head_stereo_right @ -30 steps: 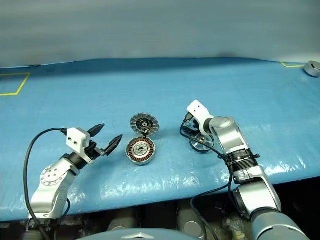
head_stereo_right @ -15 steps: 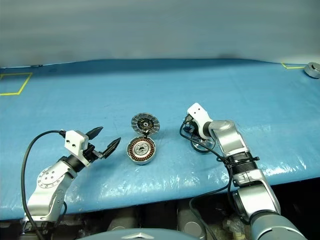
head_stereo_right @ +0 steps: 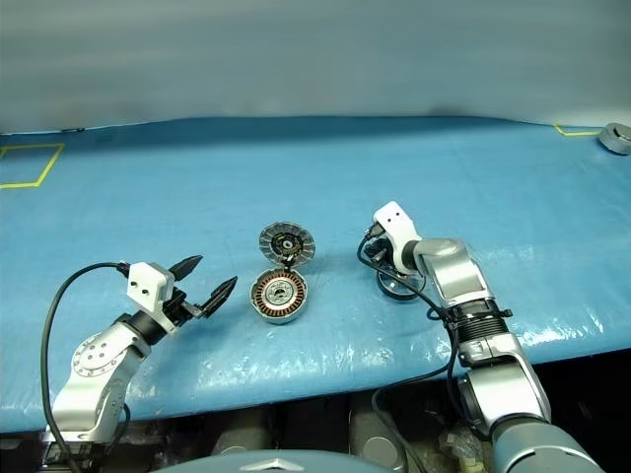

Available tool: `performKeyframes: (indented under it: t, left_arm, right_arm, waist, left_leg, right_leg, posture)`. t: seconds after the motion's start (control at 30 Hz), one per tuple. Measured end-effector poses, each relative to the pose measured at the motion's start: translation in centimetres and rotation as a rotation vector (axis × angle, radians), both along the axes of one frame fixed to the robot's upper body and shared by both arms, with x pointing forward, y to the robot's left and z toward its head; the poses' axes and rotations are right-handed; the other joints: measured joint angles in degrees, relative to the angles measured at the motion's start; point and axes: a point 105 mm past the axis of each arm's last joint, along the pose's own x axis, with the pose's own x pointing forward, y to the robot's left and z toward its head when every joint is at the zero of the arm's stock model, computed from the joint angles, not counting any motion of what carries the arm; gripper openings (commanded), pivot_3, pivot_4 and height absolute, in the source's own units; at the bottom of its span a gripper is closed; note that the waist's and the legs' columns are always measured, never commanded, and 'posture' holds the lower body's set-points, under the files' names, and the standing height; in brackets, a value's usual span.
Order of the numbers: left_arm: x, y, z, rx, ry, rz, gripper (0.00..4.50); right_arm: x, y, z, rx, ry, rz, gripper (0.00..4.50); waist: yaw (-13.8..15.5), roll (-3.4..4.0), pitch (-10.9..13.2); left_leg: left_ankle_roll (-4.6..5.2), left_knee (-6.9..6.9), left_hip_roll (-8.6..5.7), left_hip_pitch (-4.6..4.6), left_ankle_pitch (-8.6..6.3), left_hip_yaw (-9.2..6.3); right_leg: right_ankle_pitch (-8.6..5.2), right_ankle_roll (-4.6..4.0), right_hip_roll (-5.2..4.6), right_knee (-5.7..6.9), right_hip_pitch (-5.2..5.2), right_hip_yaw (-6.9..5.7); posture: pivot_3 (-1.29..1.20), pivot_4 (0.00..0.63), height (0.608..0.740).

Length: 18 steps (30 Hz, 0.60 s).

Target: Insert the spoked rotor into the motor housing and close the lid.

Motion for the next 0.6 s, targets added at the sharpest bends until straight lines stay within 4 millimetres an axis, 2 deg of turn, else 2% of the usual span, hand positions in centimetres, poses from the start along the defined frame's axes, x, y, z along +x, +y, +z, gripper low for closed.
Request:
performKeyframes:
  t: [0.17, 0.27, 0.33, 0.4, 0.6]
  left_arm:
    - [-0.3, 0.4, 0.1, 0.013, 0.003, -0.017, 4.50]
    - [-0.7, 0.4, 0.5, 0.019, 0.005, -0.059, 4.50]
    - [-0.9, 0.1, 0.8, 0.018, -0.003, -0.087, 4.50]
    - [-1.1, 0.1, 0.7, 0.015, 0.005, -0.101, 4.50]
    - [-1.5, 0.2, 0.7, 0.022, 0.017, -0.135, 4.50]
  right_arm:
    - [-2.0, 1.3, 1.0, 0.068, -0.058, 0.039, 0.72]
    - [-4.6, 4.4, 4.0, 0.210, -0.137, 0.174, 0.72]
    - [-6.5, 5.9, 5.3, 0.258, -0.168, 0.262, 0.72]
    - [-8.1, 7.0, 5.4, 0.281, -0.161, 0.325, 0.72]
    - [-11.6, 10.0, 3.7, 0.247, -0.110, 0.487, 0.72]
  waist:
    - [-0.02, 0.06, 0.04]
    - [-0.34, 0.12, 0.09]
    - [-0.31, 0.12, 0.08]
    - [-0.28, 0.11, 0.08]
    - [-0.37, 0.10, 0.09]
  left_leg:
    - [0.00, -0.20, 0.00, -0.17, 0.00, -0.04]
    - [-0.01, -0.35, 0.03, -0.14, -0.01, -0.04]
    - [-0.01, -0.35, 0.04, -0.12, -0.01, -0.04]
    - [-0.01, -0.34, 0.03, -0.12, -0.01, -0.04]
    - [-0.01, -0.27, 0.08, -0.06, 0.00, 0.04]
  right_leg:
    - [0.13, 0.10, 0.00, 0.01, -0.24, -0.01]
    - [0.08, 0.07, 0.02, 0.02, -0.29, -0.01]
    - [-0.02, 0.13, 0.01, -0.01, -0.26, -0.03]
    - [-0.20, -0.03, 0.01, -0.02, -0.25, -0.03]
    - [-0.23, -0.04, 0.01, 0.03, -0.25, -0.02]
  posture:
    - [0.00, 0.150, 0.740]
    - [0.00, 0.150, 0.740]
    - [0.00, 0.150, 0.740]
    - [0.00, 0.150, 0.740]
    - [0.00, 0.150, 0.740]
